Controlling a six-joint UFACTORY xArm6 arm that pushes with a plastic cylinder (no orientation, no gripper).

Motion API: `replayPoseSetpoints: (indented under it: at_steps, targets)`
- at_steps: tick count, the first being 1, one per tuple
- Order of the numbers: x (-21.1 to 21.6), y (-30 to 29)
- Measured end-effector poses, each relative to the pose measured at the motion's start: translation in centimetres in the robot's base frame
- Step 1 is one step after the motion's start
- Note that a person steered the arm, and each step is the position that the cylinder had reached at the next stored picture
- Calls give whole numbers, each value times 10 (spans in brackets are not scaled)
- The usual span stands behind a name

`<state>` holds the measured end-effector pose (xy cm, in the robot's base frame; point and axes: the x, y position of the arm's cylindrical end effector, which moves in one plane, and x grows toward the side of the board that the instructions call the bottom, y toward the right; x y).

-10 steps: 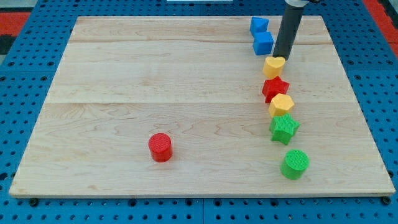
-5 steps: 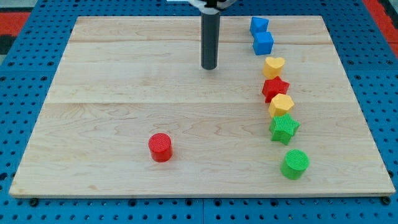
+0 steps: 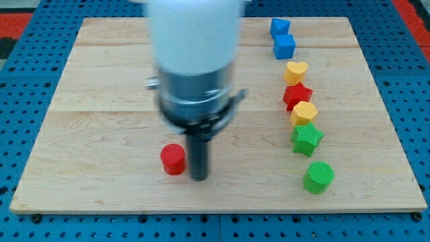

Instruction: Push the red circle in between the blue cube and yellow heart

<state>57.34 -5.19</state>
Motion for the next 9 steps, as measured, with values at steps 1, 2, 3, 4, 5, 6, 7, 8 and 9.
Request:
replayPoseSetpoints:
  at_steps: [1,2,3,4,5,6,7,8,9]
  targets:
    - [-10,-25]
    - [-49,4]
    - [-75,-5]
    - [-53,-43]
    - [-63,-114]
    - [-101,-139]
    - [-109,-138]
    - [-119,-136]
    - [-143,-90]
